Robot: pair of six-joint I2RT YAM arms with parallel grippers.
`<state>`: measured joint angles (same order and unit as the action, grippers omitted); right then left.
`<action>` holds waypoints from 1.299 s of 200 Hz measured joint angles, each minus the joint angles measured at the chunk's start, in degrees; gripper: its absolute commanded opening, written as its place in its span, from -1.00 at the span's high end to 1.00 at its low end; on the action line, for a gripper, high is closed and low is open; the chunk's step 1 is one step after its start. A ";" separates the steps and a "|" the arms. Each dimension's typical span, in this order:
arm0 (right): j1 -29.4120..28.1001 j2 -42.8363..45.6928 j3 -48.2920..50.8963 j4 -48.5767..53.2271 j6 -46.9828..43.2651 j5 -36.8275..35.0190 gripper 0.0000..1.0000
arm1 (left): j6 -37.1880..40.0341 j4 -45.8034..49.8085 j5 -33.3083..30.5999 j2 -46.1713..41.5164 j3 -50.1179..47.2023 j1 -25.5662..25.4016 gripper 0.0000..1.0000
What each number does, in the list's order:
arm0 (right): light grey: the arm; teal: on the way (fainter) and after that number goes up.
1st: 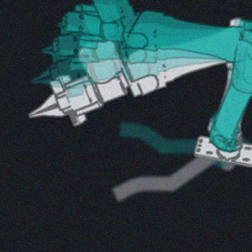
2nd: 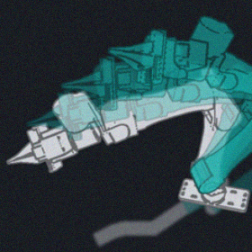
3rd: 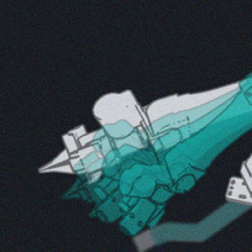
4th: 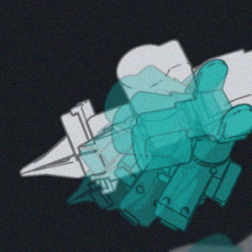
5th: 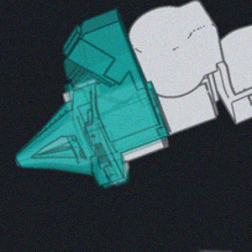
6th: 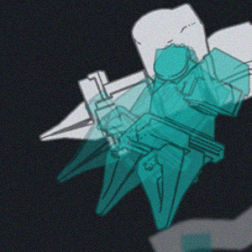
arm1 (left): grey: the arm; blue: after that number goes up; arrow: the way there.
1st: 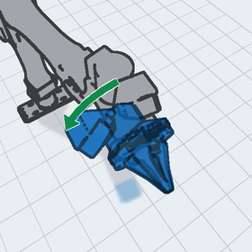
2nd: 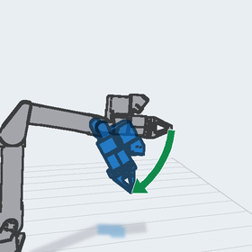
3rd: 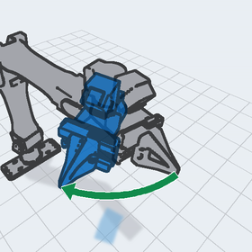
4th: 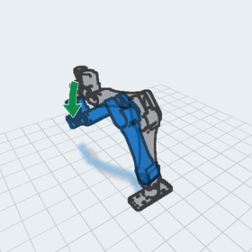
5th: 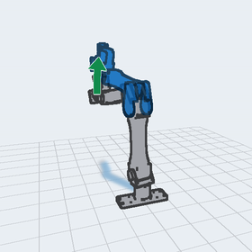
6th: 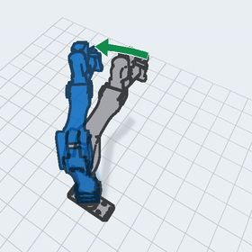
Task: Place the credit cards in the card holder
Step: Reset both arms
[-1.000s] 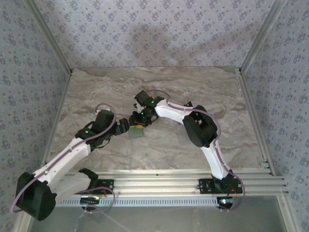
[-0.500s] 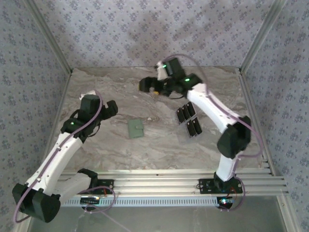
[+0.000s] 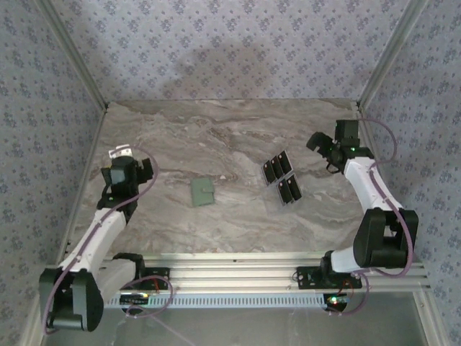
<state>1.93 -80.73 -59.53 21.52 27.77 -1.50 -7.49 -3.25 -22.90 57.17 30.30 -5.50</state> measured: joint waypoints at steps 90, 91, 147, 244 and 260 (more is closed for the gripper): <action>0.20 0.09 26.14 -33.62 -20.04 -7.96 -1.00 | 4.68 -33.57 7.41 22.62 -10.23 2.82 -1.00; 0.20 0.00 26.49 -34.29 -20.28 -7.91 -1.00 | 4.72 -34.12 7.65 22.97 -10.23 2.89 -1.00; 0.87 -5.86 37.44 -60.33 -25.75 -2.14 -0.99 | 5.97 -41.44 14.10 31.08 -9.25 4.35 -0.99; -0.20 -6.73 37.79 -66.69 -28.11 -0.15 -0.99 | 5.95 -41.79 19.28 31.08 -7.19 6.54 -1.00; -0.20 -6.73 37.79 -66.84 -28.26 -0.17 -0.99 | 5.95 -41.77 19.28 31.08 -7.19 6.54 -0.99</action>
<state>1.74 -87.46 -21.74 -45.32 -0.49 -1.67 -1.54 -45.01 -3.62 88.25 23.11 1.04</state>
